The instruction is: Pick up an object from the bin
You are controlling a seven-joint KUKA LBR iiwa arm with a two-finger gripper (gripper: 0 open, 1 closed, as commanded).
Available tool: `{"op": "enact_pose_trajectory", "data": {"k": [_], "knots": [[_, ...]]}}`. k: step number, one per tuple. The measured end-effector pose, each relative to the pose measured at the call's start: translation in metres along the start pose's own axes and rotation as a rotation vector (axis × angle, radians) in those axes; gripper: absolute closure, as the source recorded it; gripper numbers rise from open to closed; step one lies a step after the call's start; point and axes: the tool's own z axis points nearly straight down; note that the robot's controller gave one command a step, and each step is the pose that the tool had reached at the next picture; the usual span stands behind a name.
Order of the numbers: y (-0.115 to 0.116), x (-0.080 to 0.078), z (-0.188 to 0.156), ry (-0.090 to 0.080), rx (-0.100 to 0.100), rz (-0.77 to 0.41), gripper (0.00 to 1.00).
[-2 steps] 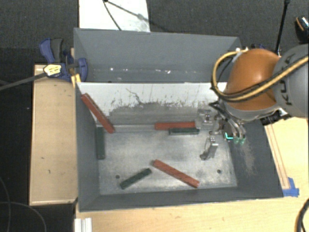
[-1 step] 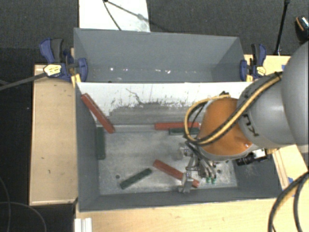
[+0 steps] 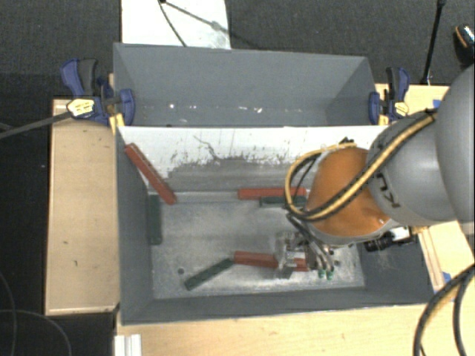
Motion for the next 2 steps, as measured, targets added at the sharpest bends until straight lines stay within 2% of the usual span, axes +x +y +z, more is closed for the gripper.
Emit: {"op": "enact_pose_trajectory", "data": {"k": [1,2], "knots": [[-0.012,-0.018,-0.088,-0.009,-0.001,0.028,1.0],[-0.007,-0.02,-0.23,-0.01,-0.001,-0.003,1.0]]}}
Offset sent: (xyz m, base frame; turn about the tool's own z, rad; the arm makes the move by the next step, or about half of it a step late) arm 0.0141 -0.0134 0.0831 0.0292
